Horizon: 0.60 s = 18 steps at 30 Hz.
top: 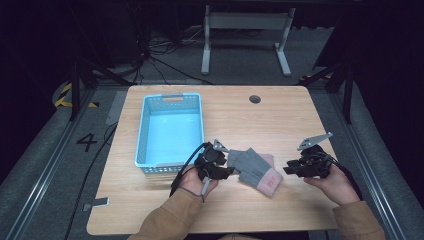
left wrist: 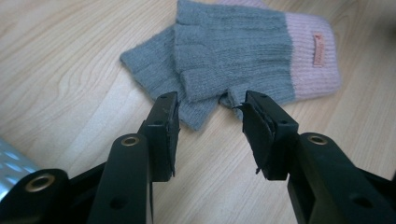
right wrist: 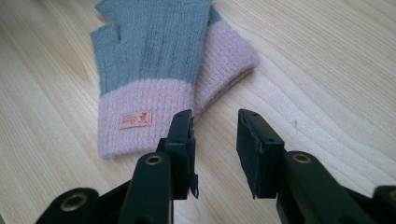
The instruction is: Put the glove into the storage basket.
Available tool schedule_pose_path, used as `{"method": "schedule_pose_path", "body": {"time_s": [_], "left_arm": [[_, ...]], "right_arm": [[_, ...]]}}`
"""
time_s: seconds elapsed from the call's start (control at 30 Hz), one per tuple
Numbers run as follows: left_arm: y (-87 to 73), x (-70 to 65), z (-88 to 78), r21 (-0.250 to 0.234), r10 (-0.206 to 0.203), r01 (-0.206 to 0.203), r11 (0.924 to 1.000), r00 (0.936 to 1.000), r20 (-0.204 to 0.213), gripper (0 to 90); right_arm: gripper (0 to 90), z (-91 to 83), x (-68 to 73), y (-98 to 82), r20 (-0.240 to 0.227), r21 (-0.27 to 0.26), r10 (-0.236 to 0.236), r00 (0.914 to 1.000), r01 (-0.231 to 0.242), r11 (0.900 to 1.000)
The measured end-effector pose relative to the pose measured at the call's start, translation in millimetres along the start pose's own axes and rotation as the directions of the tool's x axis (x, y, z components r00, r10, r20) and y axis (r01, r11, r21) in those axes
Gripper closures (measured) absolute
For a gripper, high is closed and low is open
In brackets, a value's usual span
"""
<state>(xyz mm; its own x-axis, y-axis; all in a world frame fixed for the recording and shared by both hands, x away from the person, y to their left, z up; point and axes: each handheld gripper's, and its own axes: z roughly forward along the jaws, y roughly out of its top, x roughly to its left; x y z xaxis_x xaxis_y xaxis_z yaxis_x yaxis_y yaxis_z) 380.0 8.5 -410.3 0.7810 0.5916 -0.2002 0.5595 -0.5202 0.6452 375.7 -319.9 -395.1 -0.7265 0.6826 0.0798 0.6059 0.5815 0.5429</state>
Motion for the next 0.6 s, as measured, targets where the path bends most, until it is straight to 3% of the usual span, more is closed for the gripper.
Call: {"method": "schedule_pose_path", "body": {"time_s": [0.1, 0.27, 0.6], "left_arm": [[-1.2, -0.2, 8.9, -0.021, -0.012, 0.012, 0.9997, 0.9999, 0.012, 55.8], [-3.2, -2.6, 21.0, -0.024, -0.001, 0.001, 0.9997, 0.9998, -0.02, 56.4], [-1.6, -1.1, 37.6, 0.04, 0.019, -0.017, 0.9991, 0.9982, -0.057, 55.2]], "right_arm": [[66.6, 2.9, 1.8, -4.5, 0.013, -0.004, -0.008, 0.9999, 0.009, 1.0], [66.0, 4.7, 3.9, -10.8, 0.011, 0.001, -0.022, 0.9997, 0.022, 1.0], [65.6, 7.1, 8.3, -16.6, -0.007, 0.029, -0.035, 0.9994, 0.035, 0.999]]}}
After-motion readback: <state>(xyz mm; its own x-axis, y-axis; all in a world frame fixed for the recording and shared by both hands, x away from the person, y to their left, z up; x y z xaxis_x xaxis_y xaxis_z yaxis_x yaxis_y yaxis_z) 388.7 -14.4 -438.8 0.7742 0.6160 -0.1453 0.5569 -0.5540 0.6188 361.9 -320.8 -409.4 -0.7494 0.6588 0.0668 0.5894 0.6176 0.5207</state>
